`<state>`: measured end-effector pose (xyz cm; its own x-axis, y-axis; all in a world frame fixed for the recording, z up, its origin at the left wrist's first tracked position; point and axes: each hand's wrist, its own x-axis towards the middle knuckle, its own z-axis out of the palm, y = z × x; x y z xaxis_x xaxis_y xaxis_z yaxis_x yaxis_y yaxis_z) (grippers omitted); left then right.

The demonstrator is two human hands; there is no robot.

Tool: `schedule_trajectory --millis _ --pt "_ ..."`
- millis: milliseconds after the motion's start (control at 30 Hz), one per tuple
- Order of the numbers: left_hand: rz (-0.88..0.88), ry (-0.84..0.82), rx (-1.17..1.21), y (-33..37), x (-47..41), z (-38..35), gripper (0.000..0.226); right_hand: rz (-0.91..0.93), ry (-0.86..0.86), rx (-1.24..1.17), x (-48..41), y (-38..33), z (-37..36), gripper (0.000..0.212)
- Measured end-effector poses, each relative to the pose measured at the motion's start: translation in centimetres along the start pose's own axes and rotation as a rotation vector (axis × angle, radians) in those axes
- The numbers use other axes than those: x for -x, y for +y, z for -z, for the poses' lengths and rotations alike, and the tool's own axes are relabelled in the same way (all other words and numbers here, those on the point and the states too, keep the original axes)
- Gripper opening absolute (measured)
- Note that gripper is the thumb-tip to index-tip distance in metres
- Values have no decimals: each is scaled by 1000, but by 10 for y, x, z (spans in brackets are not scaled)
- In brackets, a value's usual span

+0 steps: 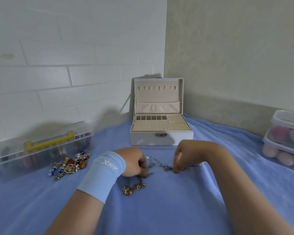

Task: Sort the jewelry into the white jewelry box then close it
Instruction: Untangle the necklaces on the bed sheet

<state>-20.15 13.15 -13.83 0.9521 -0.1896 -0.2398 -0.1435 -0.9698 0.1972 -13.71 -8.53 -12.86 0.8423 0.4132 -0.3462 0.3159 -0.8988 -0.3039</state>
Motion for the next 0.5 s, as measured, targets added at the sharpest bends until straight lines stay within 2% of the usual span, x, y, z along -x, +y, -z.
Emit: schedule_trajectory --millis 167,333,400,500 --pt "93 -41 -51 0 7 4 11 38 -53 -25 4 -3 3 21" --pt "-52 162 39 14 2 -1 21 56 -105 -22 6 -8 2 10" --pt "-120 144 86 19 -1 -8 18 59 -171 -27 8 -9 3 8" --pt "-120 122 95 20 -3 -10 10 45 -312 12 13 -11 7 10"
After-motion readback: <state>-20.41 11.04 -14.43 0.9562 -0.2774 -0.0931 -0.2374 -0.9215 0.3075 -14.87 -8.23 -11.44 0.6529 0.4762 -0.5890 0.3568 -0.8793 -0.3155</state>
